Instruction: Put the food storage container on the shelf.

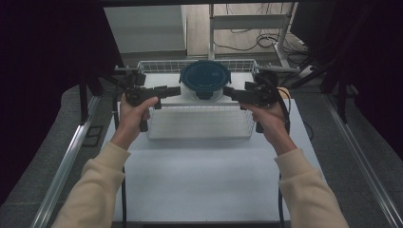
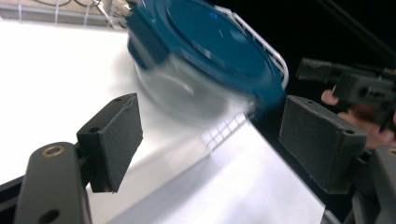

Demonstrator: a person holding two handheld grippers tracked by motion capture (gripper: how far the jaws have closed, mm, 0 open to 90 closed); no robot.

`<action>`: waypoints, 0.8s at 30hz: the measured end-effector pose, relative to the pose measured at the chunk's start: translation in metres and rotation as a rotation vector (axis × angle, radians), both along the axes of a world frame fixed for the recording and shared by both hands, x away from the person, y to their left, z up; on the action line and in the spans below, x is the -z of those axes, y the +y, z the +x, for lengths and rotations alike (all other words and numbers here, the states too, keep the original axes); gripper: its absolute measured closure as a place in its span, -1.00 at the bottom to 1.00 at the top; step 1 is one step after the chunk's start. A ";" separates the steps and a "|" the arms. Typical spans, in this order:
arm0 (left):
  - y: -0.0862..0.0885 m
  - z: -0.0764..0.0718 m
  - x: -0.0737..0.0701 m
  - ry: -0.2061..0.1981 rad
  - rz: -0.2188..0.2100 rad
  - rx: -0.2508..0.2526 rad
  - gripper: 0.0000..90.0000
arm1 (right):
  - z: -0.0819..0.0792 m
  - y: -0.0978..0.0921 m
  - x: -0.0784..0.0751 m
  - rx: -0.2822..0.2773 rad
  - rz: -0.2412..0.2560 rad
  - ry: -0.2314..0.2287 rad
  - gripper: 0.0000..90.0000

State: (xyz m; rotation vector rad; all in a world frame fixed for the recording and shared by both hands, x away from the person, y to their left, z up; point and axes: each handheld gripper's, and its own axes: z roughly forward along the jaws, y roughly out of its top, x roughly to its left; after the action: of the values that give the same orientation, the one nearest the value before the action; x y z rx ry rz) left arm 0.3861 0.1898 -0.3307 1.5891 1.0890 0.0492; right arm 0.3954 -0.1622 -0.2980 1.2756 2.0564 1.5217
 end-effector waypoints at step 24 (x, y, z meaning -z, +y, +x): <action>0.001 -0.130 0.134 0.025 0.257 0.036 -0.54 | -0.127 -0.067 0.140 -0.107 -0.116 0.052 -0.71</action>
State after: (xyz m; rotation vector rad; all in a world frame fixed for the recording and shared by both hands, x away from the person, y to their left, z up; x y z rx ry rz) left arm 0.2558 0.1908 -0.4650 1.8427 1.1063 0.1506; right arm 0.2680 -0.2294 -0.4380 1.1921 2.2438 1.4028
